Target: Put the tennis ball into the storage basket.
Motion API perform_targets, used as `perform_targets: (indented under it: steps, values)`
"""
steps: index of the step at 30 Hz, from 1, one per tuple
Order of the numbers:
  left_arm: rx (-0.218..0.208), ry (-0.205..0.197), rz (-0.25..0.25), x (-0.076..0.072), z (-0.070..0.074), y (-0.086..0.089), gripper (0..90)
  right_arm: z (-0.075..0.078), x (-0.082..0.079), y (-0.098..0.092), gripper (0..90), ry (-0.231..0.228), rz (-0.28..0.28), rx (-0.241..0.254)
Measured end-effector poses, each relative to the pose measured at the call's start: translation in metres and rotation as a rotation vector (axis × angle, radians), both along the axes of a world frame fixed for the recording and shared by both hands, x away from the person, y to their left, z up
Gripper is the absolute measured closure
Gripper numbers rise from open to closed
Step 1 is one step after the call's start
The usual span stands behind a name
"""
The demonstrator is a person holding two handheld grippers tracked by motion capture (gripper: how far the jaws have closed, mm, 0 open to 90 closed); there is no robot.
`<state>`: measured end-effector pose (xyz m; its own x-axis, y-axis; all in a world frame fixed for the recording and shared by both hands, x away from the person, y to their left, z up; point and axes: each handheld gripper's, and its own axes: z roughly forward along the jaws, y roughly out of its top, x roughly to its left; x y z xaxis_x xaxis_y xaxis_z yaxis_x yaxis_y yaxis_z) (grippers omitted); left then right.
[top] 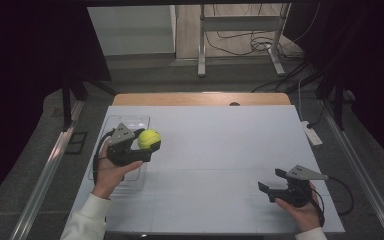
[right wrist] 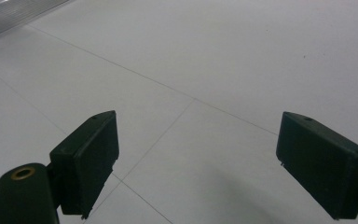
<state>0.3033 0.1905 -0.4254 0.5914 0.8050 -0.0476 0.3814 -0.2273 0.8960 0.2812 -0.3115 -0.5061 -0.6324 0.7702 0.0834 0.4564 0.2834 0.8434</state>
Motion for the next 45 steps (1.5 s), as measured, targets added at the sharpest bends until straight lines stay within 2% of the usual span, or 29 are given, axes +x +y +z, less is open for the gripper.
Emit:
perform_targets:
  steps: [21,32,45]
  values:
    - [0.001,0.002,0.029,0.009,0.001,0.005,26.6,0.000,0.000,-0.001,13.5,-0.002,0.000,-0.004]
    - [0.005,-0.014,0.050,0.010,0.009,0.011,26.6,0.002,-0.001,-0.002,13.5,-0.004,-0.009,0.008]
    - [0.009,-0.013,0.090,0.028,0.015,0.013,26.6,0.002,-0.002,-0.004,13.5,-0.008,-0.019,0.005]
